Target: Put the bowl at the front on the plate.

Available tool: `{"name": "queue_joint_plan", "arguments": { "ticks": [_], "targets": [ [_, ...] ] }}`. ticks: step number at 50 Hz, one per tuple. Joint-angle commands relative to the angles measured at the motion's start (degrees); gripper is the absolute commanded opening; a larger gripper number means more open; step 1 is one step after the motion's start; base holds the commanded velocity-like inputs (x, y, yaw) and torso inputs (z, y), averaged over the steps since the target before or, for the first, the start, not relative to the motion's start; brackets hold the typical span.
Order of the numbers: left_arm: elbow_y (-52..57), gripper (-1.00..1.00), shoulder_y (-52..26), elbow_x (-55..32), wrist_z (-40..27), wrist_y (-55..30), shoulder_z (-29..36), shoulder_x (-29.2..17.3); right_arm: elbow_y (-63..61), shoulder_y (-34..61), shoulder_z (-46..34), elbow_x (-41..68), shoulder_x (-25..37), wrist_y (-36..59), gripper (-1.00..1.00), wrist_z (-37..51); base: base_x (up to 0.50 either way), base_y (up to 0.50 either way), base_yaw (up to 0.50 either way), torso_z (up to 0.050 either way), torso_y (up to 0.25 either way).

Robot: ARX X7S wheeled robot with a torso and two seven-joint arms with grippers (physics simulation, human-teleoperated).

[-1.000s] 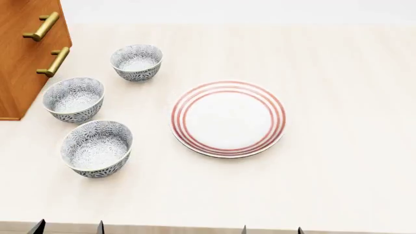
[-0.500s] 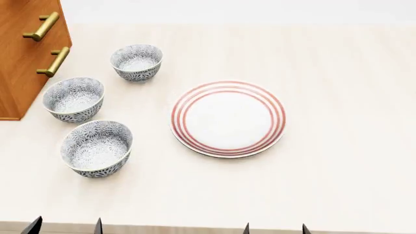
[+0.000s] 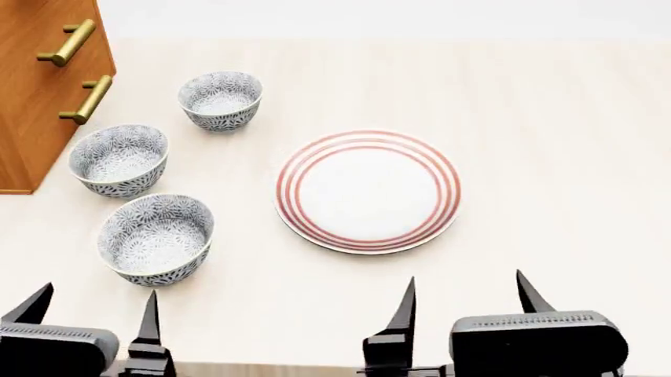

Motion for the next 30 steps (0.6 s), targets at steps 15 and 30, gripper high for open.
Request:
{"name": "queue_joint_plan", "arguments": {
  "ticks": [15,30],
  "targets": [
    [21.8,1.00,-21.8,-9.5,-0.6,-37.9,-3.5,0.2,-21.1,29.5,6.5,29.3,8.8,41.5,1.00,13.0,0.00,0.00,0.00,0.000,0.000],
    [25.6,1.00,-34.9,-13.6,-0.9,-53.6,-7.1,2.9,-8.1,51.3,9.5,82.1,18.3,43.1,1.00,51.5,0.00,0.00,0.00,0.000,0.000]
  ]
}}
